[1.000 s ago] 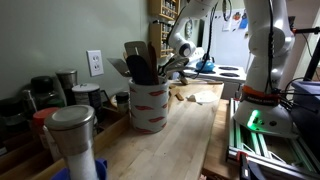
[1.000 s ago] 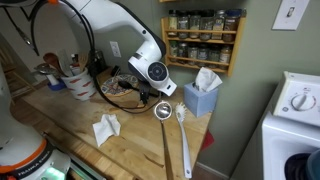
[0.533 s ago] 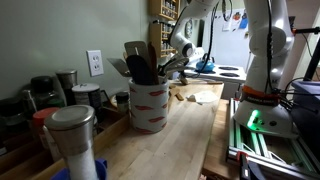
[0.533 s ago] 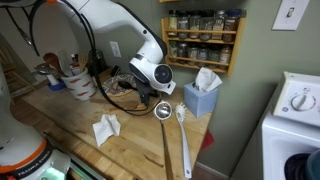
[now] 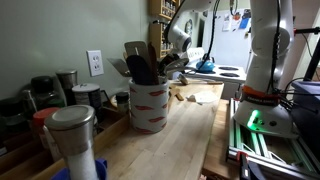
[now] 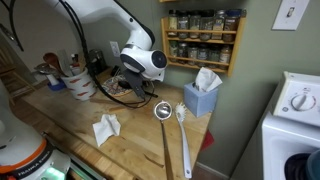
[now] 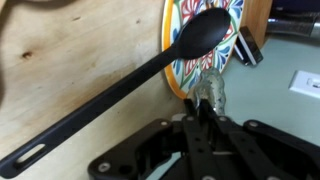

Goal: Pick up the small plate on the right and put it on the orange plate on the left

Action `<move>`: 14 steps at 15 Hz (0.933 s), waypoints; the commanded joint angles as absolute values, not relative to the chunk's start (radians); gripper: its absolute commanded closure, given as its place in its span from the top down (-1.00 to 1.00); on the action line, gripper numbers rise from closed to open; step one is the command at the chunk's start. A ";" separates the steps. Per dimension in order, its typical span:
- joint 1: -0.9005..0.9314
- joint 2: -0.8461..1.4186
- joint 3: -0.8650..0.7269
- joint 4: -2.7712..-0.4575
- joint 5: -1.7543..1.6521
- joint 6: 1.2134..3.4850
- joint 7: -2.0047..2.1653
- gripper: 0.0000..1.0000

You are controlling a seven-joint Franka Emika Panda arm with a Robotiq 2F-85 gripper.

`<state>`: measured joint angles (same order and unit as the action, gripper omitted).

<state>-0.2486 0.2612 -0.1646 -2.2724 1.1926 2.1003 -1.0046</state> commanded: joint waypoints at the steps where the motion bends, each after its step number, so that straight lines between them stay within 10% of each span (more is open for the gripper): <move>1: -0.178 0.158 -0.150 -2.326 1.054 2.124 -0.964 -0.94; 14: -0.146 0.168 -0.112 -2.292 1.011 2.064 -0.964 -0.94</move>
<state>-0.1474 0.1555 -0.1232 -2.3021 1.0105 2.0994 -0.9589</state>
